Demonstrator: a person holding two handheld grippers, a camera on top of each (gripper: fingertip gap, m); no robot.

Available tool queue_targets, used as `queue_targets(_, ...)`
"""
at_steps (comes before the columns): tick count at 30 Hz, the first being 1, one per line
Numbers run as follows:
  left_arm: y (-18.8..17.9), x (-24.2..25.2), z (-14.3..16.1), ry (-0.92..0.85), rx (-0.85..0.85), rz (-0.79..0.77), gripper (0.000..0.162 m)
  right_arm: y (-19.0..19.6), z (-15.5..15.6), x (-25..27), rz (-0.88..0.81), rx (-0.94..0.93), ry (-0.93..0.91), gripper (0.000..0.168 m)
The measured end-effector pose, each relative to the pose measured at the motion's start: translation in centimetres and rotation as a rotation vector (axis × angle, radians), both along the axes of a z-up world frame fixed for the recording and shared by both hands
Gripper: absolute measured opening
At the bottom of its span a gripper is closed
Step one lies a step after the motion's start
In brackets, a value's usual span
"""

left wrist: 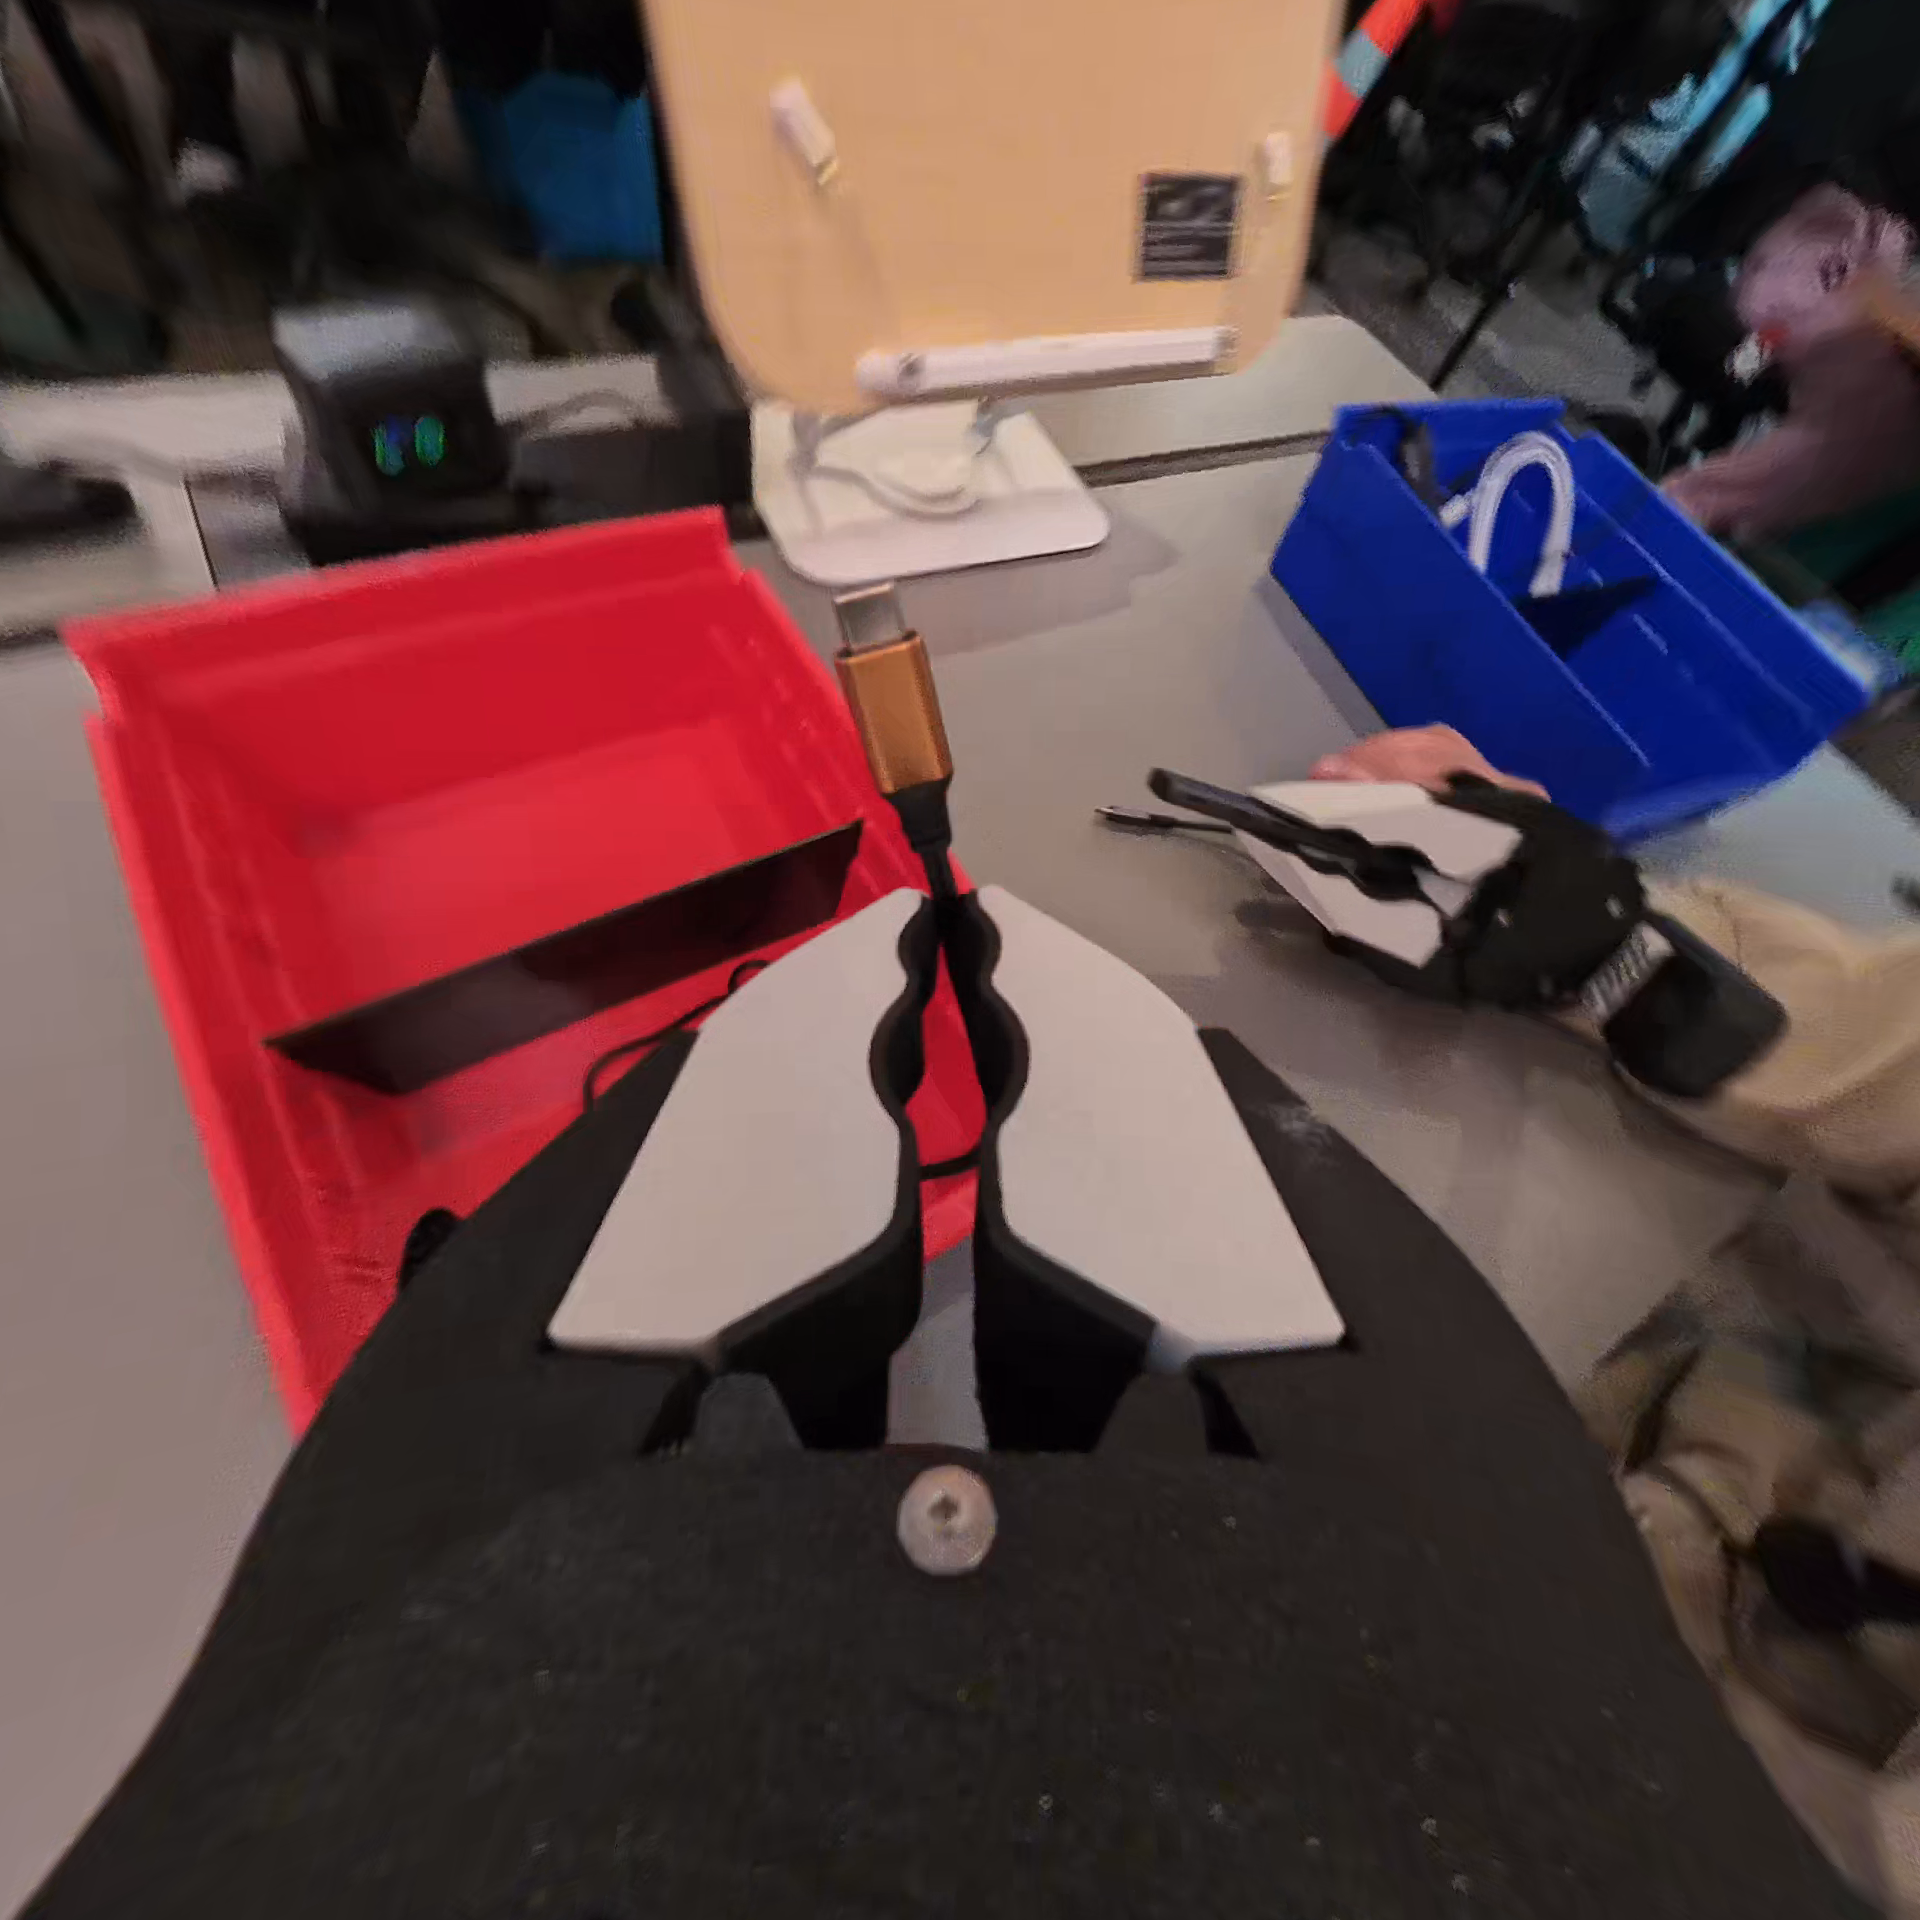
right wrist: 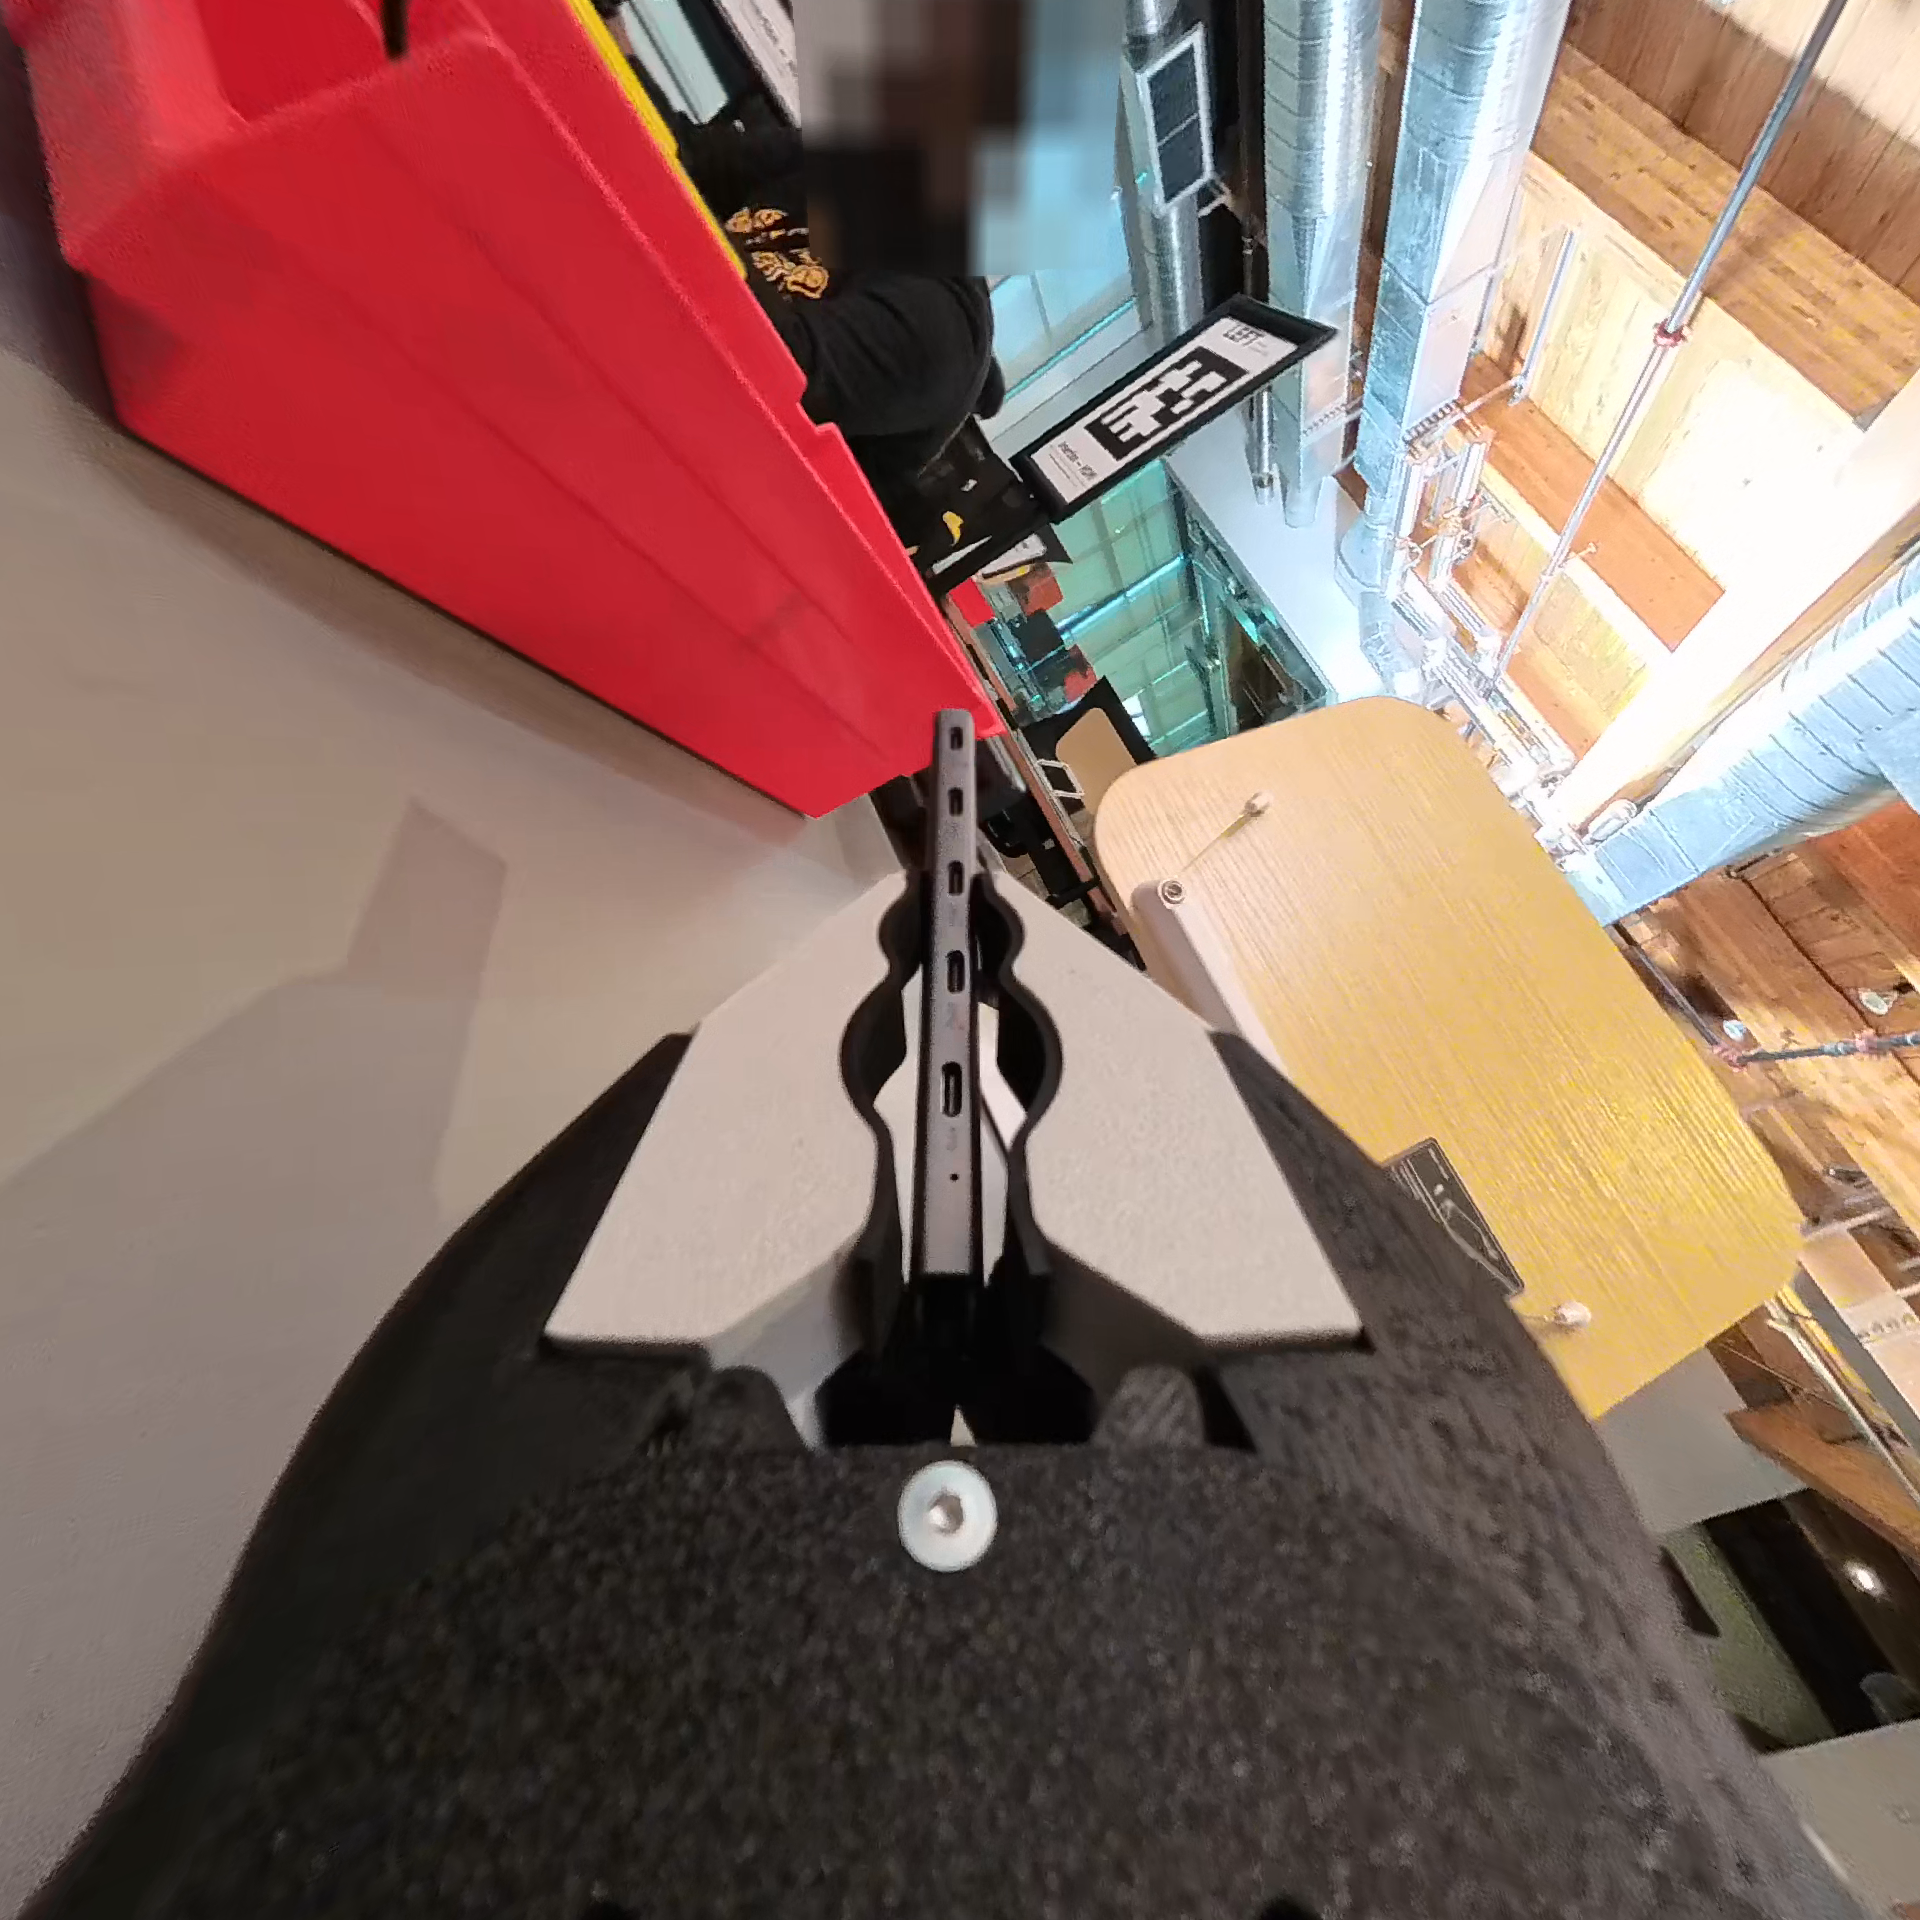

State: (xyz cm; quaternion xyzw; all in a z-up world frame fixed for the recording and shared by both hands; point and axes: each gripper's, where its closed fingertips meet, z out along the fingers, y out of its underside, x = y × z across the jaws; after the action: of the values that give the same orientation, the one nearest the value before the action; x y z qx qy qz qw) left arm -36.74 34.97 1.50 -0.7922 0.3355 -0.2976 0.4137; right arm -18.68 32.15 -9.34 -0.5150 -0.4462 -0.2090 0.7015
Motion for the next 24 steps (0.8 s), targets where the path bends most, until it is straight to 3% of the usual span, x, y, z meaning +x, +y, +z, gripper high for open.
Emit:
queue_targets(2, -3.4, 0.1, 3.2, 0.08, 0.115, -0.095, 0.004, 0.1, 0.4, 0.5, -0.011, 0.0, 0.036, 0.008)
queue_targets(5, -9.0, -0.1, 4.2, 0.282, 0.165, -0.213, 0.004, 0.5, 0.9, 1.5, -0.029, -0.011, 0.098, 0.008)
queue_targets(8, -14.3, 1.6, 0.8, 0.385, 0.093, -0.359, 0.004, 0.8, 1.0, 2.1, -0.035, -0.029, 0.138, 0.008)
queue_targets(10, -16.4, 3.5, -4.2, 0.436, -0.017, -0.416, 0.004, 0.8, 0.9, 2.0, -0.025, -0.037, 0.142, 0.008)
queue_targets(13, -17.8, 6.0, -12.5, 0.575, -0.099, -0.503, 0.003, 0.6, 0.6, 1.6, -0.003, -0.052, 0.122, 0.008)
queue_targets(16, -18.4, 8.9, -17.7, 0.602, -0.144, -0.576, 0.004, 0.4, 0.4, 1.3, 0.012, -0.058, 0.095, 0.008)
queue_targets(20, -17.7, 11.3, -20.7, 0.599, -0.07, -0.606, 0.004, 0.2, 0.3, 1.1, 0.03, -0.068, 0.095, 0.008)
queue_targets(24, -17.6, 12.1, -20.4, 0.5, -0.006, -0.589, 0.009, 0.2, 0.1, 0.9, 0.038, -0.079, 0.101, 0.008)
